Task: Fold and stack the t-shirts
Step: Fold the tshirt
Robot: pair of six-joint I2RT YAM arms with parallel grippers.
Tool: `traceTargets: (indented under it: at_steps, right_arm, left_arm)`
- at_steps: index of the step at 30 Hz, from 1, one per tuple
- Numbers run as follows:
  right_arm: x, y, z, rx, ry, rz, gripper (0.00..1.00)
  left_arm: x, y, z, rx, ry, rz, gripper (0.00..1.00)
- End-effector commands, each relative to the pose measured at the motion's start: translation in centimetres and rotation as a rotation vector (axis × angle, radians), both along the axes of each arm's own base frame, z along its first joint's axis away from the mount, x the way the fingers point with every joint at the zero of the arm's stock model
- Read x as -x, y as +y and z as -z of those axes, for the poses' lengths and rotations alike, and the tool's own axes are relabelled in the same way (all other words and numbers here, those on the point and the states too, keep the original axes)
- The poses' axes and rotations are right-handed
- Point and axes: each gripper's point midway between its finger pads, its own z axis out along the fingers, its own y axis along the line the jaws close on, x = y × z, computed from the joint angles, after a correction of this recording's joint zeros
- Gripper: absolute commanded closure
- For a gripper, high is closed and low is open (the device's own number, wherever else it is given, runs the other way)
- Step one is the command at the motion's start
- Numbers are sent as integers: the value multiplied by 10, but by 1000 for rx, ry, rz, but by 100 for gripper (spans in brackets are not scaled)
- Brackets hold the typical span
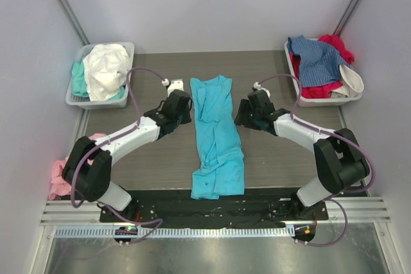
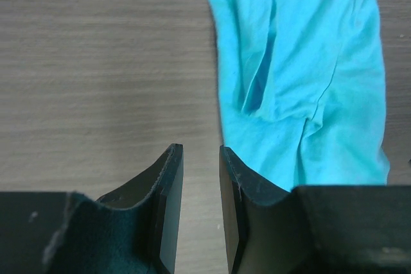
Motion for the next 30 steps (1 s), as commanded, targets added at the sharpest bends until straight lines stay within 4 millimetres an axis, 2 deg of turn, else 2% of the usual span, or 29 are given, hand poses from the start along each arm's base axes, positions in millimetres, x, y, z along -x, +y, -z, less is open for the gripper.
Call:
traceTargets:
  at_steps: [1, 2, 3, 4, 5, 6, 7, 8, 9, 10, 11, 12, 13, 14, 16, 18, 19, 21, 30]
  right_arm:
    - [-39, 17, -43, -17, -116, -21, 39]
    - [-49, 25, -55, -35, -143, -32, 39]
    - [-53, 31, -59, -48, -147, -47, 38]
    - [-58, 39, -52, -42, -135, -61, 38]
    - [-68, 49, -65, -53, -165, -74, 38]
    - [-73, 56, -65, -49, -167, -89, 38]
    - [-74, 68, -49, -35, -132, -116, 38]
    - [-85, 80, -60, -58, -156, -134, 38]
    - [-89, 88, -59, -67, -157, -150, 38]
    - [-99, 99, -68, -79, -184, -160, 38]
    - [-99, 110, -54, -70, -156, -178, 38]
    - [-100, 117, -52, -61, -154, -194, 38]
    - [-112, 124, -64, -49, -188, -187, 38]
    - [-110, 128, -47, -7, -152, -194, 38]
    - [-120, 135, -50, 16, -173, -194, 38]
    - [-123, 141, -41, 23, -158, -205, 38]
    - [-126, 145, -44, 12, -164, -209, 38]
    - [-126, 151, -35, 12, -149, -227, 38]
    - [-128, 166, -25, -1, -140, -254, 38]
  left_arm:
    - [22, 26, -19, 32, -35, -80, 67]
    - [27, 31, -19, 39, -32, -93, 67]
    - [35, 36, -12, 35, -19, -95, 67]
    - [40, 38, -21, 57, -37, -97, 67]
    - [45, 42, -20, 63, -31, -104, 66]
    - [52, 47, -13, 54, -19, -107, 66]
    - [55, 52, -20, 65, -38, -119, 66]
    - [60, 56, -18, 58, -32, -124, 66]
    - [64, 59, -15, 57, -29, -132, 66]
    - [67, 63, -16, 55, -33, -141, 65]
    - [70, 66, -21, 66, -46, -143, 65]
    - [73, 68, -19, 64, -43, -145, 64]
    - [75, 70, -19, 63, -45, -149, 64]
    - [78, 73, -23, 68, -52, -153, 64]
    - [82, 76, -22, 69, -53, -157, 64]
    - [85, 79, -22, 76, -56, -160, 63]
    - [86, 80, -22, 77, -56, -163, 63]
    - [89, 81, -20, 80, -53, -161, 63]
    - [96, 89, -20, 74, -61, -175, 62]
